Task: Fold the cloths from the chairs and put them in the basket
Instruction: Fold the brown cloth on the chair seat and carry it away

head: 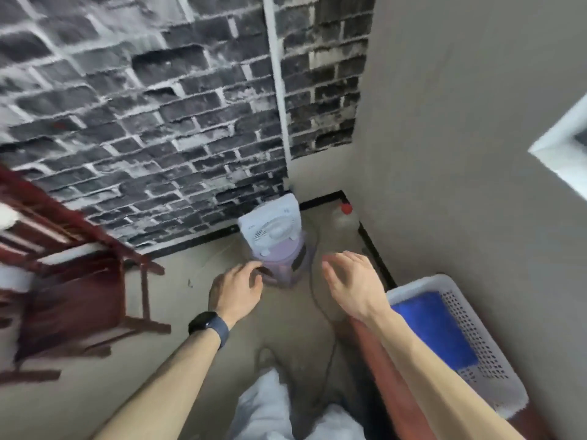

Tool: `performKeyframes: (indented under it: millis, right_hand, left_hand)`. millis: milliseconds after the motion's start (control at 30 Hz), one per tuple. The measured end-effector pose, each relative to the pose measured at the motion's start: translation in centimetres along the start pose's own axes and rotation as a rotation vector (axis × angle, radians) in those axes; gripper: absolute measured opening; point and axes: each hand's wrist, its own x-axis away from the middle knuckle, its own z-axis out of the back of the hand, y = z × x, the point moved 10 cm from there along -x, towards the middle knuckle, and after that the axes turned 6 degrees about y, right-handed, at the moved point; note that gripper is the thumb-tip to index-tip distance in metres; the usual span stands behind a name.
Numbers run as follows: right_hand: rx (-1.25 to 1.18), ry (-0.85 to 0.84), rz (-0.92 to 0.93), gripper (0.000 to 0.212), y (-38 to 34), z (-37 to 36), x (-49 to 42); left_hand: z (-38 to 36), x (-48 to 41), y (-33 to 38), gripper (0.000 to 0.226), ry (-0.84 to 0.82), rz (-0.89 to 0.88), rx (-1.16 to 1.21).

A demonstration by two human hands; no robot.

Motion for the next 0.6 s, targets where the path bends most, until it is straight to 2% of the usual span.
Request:
performKeyframes:
  millis: [133,267,500,600]
  right_hand:
    - [0.01,-0.185,0.277,0.026,-14.7,-5.8,-2.8]
    - [0.004,-0.303,0.528,0.023,-29.8,-12.7,-1.7]
    - [-0.039,-0.468,0.834,0.023,-50.2,-24.6,3.9]
    - [-0.058,-0.523,0.921,0.028,-57.5,-28.7,6.0]
  left_hand:
    - [10.1,3.7,-13.6,0.036,0.217,0.294,0.018]
    - [18.1,10.2,-25.9,0.035,0.398,0.56,0.07]
    - [27.9,21.0,-43.0,0.04,0.574,0.83,0.119]
    - [32.1,24.7,-48.5,0.04,0.677,0.89,0.121]
